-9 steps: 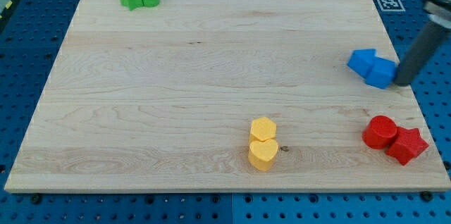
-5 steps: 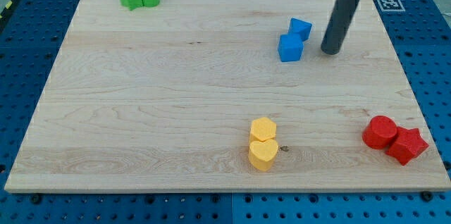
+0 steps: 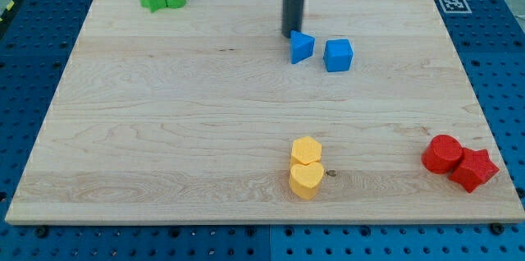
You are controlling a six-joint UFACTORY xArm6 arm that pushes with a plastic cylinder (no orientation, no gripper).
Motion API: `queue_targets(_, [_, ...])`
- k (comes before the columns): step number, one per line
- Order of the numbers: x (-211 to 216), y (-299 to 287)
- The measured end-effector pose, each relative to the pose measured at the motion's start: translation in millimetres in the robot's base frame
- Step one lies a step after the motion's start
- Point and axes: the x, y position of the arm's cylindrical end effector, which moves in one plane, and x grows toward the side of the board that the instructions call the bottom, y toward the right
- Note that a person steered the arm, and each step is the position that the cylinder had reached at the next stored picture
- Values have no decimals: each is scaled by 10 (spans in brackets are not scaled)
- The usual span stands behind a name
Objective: Slide the blue triangle below the green star
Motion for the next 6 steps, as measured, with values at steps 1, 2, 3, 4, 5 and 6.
queue_targets(1, [78, 201])
queue_targets(2, [267, -43])
queue_targets(3, [266, -741])
queue_targets(4, [189, -1226])
queue_targets(5, [189, -736])
queue_targets(6, [215, -131])
